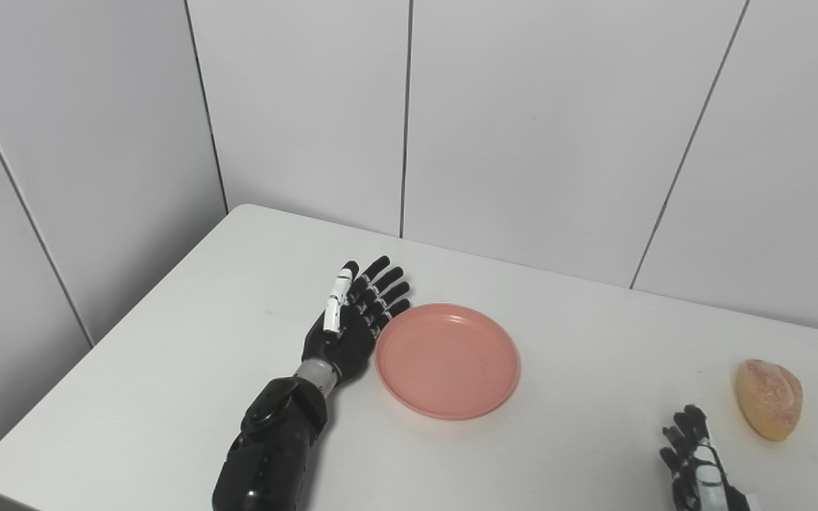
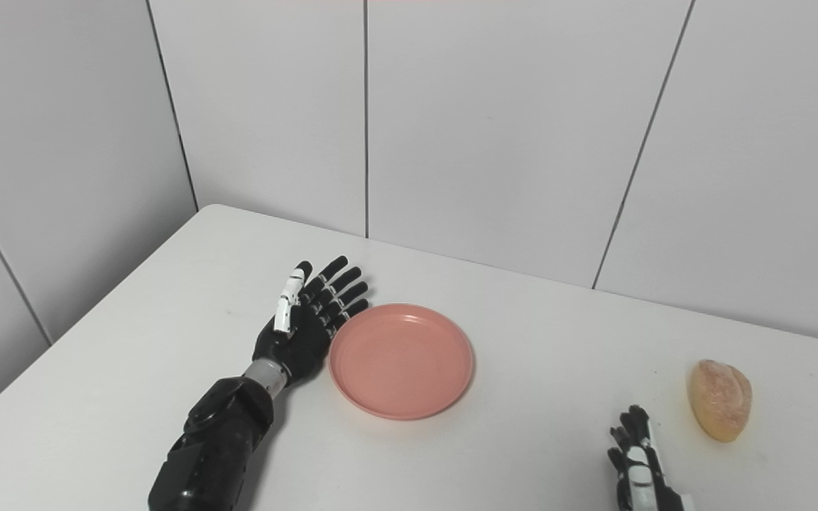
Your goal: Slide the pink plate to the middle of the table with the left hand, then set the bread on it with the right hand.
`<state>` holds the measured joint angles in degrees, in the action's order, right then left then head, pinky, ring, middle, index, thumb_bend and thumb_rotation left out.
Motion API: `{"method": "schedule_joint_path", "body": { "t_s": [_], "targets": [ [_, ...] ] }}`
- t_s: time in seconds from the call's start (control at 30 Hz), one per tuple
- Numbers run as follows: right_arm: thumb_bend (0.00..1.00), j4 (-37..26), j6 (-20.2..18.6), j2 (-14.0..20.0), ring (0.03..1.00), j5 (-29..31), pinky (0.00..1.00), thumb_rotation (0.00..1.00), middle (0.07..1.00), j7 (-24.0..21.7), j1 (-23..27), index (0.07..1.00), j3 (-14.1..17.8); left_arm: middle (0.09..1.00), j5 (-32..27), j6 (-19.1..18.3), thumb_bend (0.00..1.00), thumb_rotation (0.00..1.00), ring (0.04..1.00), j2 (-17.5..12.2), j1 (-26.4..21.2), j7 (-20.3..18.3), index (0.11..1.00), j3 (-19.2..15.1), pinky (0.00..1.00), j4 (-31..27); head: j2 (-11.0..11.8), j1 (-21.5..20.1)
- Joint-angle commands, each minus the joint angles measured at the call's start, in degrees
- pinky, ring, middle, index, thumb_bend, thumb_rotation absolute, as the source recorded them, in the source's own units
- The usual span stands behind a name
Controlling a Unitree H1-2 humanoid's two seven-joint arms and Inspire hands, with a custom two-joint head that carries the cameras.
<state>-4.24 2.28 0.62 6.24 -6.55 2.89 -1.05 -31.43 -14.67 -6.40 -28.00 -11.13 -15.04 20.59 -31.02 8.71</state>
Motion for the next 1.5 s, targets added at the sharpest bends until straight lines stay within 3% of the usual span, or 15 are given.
{"method": "schedule_joint_path", "body": {
  "t_s": [0.0, 0.43, 1.03, 1.47],
  "targets": [
    [0.29, -1.9, 1.3, -0.3, 0.997, -0.1, 1.0, 1.0, 1.0, 0.2, 1.3, 1.0, -0.2, 0.895, -0.6, -3.5, 0.37, 1.0, 0.9, 1.7, 1.4, 0.9, 0.888, 0.6, 0.92, 0.2, -0.1, -0.1],
    [0.3, -2.8, -0.2, -2.5, 0.979, -2.8, 0.98, 1.0, 1.0, 2.3, 1.5, 1.0, -1.5, 0.899, 1.5, -1.0, 0.37, 1.0, 0.894, 4.9, 5.3, -0.1, 0.884, 5.1, 0.91, -2.5, -2.1, -5.5],
    [0.3, -5.6, -3.4, -4.8, 0.959, -7.8, 0.95, 1.0, 0.986, 5.4, 1.6, 0.993, -3.8, 0.913, 4.5, -1.9, 0.38, 1.0, 0.901, 8.3, 11.5, 3.6, 0.901, 8.2, 0.92, -15.7, -4.9, -14.3],
    [0.3, -5.7, -4.0, -5.6, 0.953, -9.3, 0.94, 1.0, 0.982, 6.6, 2.2, 0.99, -3.9, 0.916, 6.4, -0.1, 0.37, 1.0, 0.91, 9.0, 14.0, 3.8, 0.897, 8.9, 0.93, -15.4, -5.3, -17.8]
  ]
}}
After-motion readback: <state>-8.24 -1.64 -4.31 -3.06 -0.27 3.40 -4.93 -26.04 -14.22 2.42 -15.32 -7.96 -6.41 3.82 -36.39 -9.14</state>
